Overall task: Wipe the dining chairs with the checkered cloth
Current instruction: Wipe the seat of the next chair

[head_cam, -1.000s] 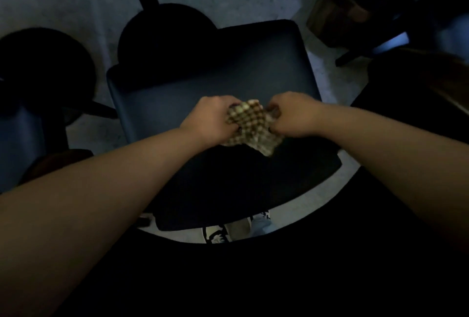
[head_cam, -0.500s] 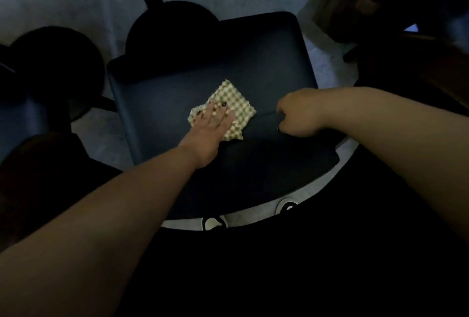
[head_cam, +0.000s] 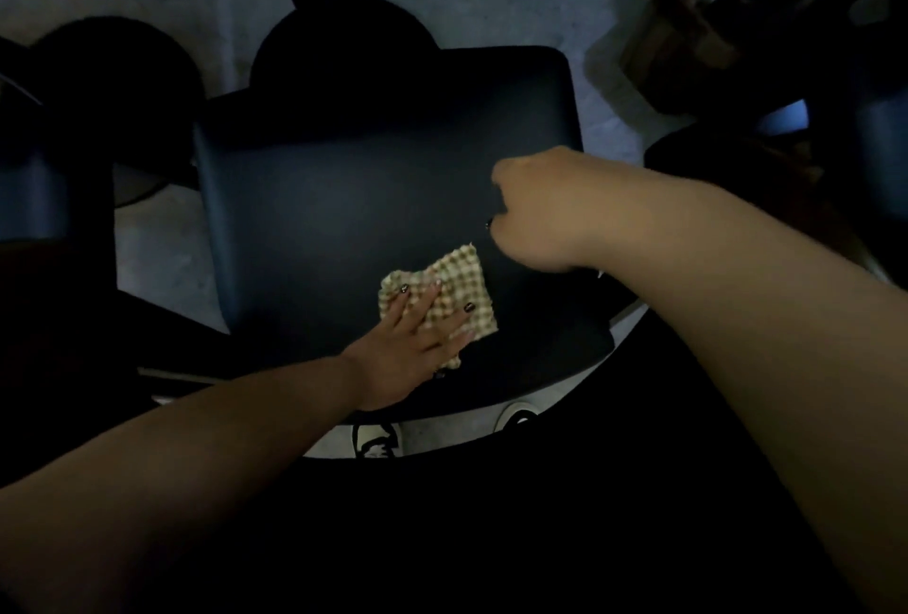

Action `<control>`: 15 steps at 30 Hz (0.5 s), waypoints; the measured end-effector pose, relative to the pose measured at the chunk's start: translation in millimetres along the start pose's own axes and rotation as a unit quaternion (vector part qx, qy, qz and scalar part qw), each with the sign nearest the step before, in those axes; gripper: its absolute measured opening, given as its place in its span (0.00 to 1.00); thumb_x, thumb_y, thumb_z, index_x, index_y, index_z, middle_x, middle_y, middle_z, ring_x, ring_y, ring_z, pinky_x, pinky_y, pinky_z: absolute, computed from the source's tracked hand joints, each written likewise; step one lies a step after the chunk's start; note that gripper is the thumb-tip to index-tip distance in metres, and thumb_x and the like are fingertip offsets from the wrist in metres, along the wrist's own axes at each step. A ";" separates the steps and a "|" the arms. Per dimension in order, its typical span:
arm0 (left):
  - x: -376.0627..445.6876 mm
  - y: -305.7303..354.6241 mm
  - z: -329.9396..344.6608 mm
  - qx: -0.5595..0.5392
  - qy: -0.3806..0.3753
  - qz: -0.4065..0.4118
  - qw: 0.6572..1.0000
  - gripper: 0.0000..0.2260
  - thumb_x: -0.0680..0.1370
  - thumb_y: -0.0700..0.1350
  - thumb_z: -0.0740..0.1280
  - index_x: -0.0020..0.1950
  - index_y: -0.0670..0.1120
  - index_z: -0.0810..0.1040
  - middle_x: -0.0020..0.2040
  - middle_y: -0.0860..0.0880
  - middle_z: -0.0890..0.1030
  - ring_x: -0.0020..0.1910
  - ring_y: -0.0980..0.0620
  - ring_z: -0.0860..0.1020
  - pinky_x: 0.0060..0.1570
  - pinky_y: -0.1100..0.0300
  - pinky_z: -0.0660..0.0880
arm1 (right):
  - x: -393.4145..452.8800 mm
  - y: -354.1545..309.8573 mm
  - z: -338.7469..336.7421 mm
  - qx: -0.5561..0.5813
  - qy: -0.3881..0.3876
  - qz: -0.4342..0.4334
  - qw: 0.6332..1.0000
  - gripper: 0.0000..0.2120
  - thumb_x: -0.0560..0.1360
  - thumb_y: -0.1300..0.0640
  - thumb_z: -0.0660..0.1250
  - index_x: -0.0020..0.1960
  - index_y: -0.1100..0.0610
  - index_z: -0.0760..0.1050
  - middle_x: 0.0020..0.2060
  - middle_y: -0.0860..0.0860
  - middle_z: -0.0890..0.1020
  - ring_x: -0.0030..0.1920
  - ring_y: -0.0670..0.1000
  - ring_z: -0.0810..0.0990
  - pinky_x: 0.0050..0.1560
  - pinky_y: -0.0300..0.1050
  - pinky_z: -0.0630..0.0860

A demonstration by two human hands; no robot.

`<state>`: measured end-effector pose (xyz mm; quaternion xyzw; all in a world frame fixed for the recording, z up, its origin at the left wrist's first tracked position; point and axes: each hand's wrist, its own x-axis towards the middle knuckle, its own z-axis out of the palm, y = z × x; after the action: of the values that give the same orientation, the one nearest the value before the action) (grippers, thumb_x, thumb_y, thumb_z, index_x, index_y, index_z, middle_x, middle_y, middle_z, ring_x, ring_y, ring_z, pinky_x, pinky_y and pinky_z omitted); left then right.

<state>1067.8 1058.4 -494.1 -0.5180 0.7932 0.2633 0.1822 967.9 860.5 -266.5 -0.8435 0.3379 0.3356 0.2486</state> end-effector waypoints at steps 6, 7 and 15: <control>4.7 3.5 5.0 0.031 0.032 -0.051 0.998 0.38 0.83 0.52 0.53 0.70 0.49 0.19 0.70 0.50 0.20 0.69 0.37 0.22 0.64 0.39 0.26 | -7.5 55.5 -22.8 -0.125 0.026 0.011 0.992 0.19 0.77 0.53 0.62 0.67 0.57 0.69 0.59 0.58 0.76 0.56 0.58 0.75 0.54 0.49 0.75; 7.7 4.1 4.1 0.020 0.045 -0.069 0.996 0.38 0.82 0.53 0.53 0.71 0.48 0.20 0.71 0.49 0.21 0.70 0.38 0.23 0.66 0.40 0.26 | -8.4 65.9 -24.9 -0.111 0.024 -0.004 0.994 0.22 0.76 0.51 0.63 0.69 0.54 0.67 0.62 0.56 0.75 0.59 0.58 0.74 0.58 0.51 0.74; 41.0 15.2 -10.4 -0.006 0.117 -0.167 0.979 0.35 0.80 0.52 0.59 0.77 0.44 0.39 0.77 0.46 0.37 0.76 0.38 0.36 0.71 0.36 0.42 | -7.9 110.0 -32.4 0.244 0.050 0.122 0.961 0.10 0.67 0.53 0.71 0.48 0.46 0.82 0.49 0.49 0.81 0.50 0.52 0.79 0.55 0.50 0.76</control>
<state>1037.4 1027.3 -505.4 -0.6711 0.7099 0.1716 0.1269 895.5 771.4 -260.8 -0.7254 0.5216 0.2276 0.3872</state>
